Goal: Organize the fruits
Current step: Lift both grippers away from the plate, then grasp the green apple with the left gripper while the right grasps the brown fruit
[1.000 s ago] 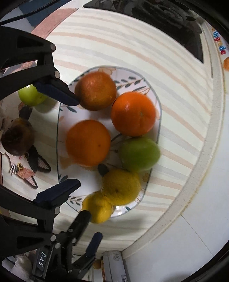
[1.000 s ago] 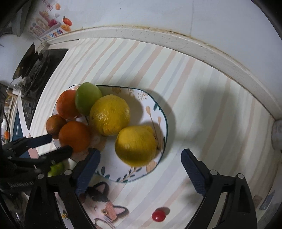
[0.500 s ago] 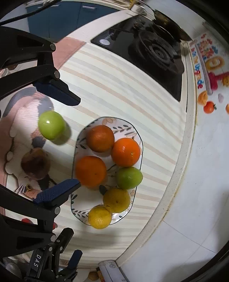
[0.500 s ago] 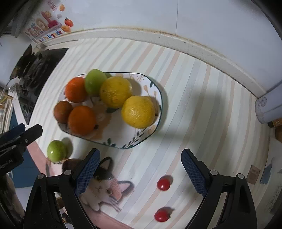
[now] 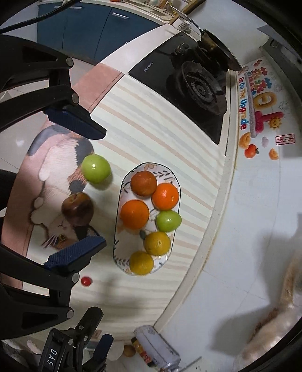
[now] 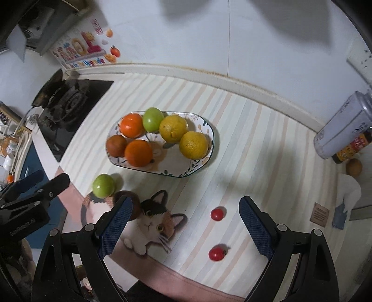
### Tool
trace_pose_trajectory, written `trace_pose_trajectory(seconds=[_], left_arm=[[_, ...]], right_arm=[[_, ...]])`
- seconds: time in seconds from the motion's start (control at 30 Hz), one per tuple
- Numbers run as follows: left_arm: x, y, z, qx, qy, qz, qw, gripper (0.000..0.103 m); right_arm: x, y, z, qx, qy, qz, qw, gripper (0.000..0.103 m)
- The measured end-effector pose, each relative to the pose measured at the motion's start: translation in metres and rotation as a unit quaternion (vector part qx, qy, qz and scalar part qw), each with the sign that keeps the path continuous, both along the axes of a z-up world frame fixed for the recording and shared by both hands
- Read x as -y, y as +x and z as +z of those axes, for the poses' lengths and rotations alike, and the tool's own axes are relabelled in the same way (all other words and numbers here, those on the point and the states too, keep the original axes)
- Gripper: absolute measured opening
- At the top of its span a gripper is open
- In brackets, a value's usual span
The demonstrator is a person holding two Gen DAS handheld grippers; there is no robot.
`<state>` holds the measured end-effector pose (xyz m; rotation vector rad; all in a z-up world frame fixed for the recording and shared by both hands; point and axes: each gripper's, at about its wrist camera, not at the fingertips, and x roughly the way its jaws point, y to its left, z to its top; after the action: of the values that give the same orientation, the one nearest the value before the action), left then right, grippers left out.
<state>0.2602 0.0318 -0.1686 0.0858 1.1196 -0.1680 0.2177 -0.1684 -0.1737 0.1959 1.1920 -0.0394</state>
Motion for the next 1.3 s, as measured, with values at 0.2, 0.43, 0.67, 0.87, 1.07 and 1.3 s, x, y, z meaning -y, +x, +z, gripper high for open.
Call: trace_pose_trajectory(seconds=[0.2, 0.43, 0.67, 0.87, 1.07, 1.3], left_arm=[[-0.002, -0.027, 0.035, 0.030, -0.012, -0.006, 0.9995, 0.085], [-0.003, -0.049, 0.066, 0.057, -0.024, -0.012, 0.9980, 0.085], [-0.006, -0.064, 0.080, 0.065, -0.039, -0.014, 0.9970, 0.085], [-0.002, -0.069, 0.074, 0.070, -0.023, -0.016, 0.9971, 0.085], [-0.006, -0.061, 0.067, 0.069, -0.023, -0.010, 0.9973, 0.085], [-0.017, -0.038, 0.033, 0.072, 0.059, 0.009, 0.9956, 0.103]], right_arm=[[-0.005, -0.028, 0.039, 0.029, -0.004, 0.009, 1.000, 0.095], [-0.009, -0.057, 0.073, 0.052, -0.003, 0.012, 0.999, 0.095], [-0.008, -0.074, 0.090, 0.065, -0.004, 0.009, 0.998, 0.095], [-0.003, -0.076, 0.086, 0.060, 0.002, 0.000, 0.998, 0.095], [-0.002, -0.069, 0.077, 0.056, 0.016, -0.011, 0.998, 0.095], [-0.013, -0.042, 0.022, 0.018, 0.061, -0.005, 0.998, 0.095]])
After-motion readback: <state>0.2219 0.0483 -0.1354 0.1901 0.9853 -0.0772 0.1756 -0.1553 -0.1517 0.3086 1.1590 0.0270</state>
